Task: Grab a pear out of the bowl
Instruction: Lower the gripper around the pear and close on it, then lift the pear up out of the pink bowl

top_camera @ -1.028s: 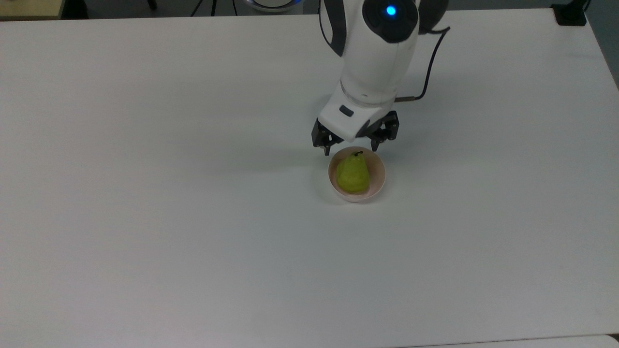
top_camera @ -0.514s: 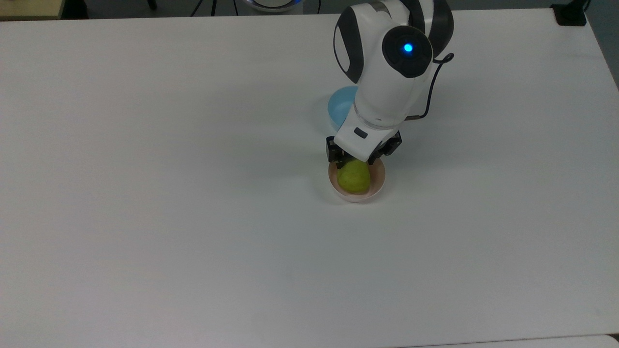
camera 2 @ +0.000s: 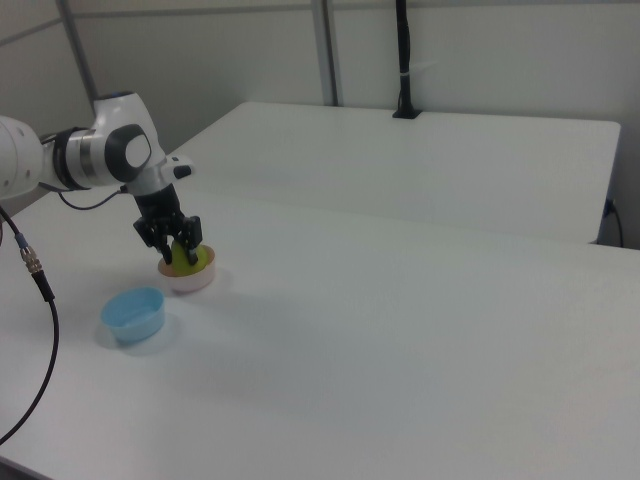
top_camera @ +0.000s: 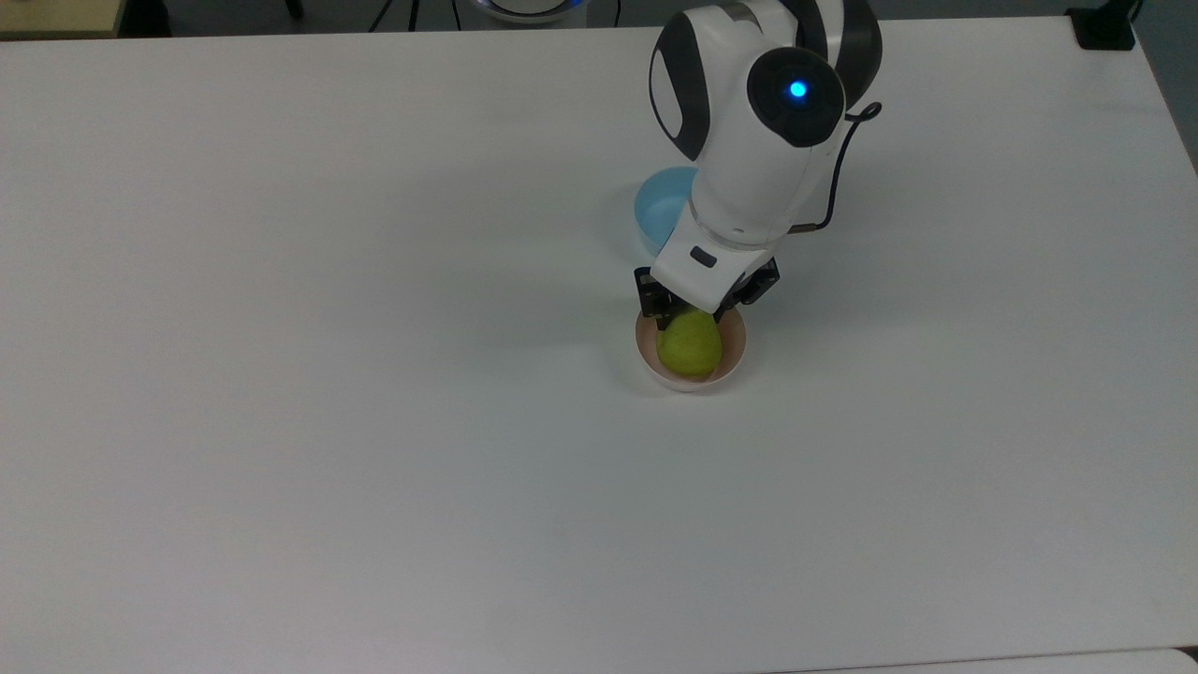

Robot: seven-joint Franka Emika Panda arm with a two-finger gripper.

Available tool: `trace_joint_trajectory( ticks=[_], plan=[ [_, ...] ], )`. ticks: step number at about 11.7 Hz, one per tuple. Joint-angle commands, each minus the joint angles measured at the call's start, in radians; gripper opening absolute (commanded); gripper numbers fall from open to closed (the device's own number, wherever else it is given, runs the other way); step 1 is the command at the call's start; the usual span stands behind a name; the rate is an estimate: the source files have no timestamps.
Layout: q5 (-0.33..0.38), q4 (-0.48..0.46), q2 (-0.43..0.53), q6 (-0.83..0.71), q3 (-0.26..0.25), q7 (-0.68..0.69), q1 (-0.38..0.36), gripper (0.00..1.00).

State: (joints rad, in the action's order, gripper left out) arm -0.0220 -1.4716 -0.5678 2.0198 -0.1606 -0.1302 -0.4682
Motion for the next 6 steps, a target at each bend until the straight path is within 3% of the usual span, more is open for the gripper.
trace_joint_trajectory(
  ticks=[1, 2, 6],
  plan=[
    [0.002, 0.008, 0.097, -0.004, -0.017, -0.012, -0.009, 0.06],
    [0.004, 0.008, 0.126, -0.006, -0.017, -0.011, 0.005, 0.06],
    [-0.004, -0.001, 0.161, -0.059, -0.004, 0.062, 0.193, 0.06]
  ],
)
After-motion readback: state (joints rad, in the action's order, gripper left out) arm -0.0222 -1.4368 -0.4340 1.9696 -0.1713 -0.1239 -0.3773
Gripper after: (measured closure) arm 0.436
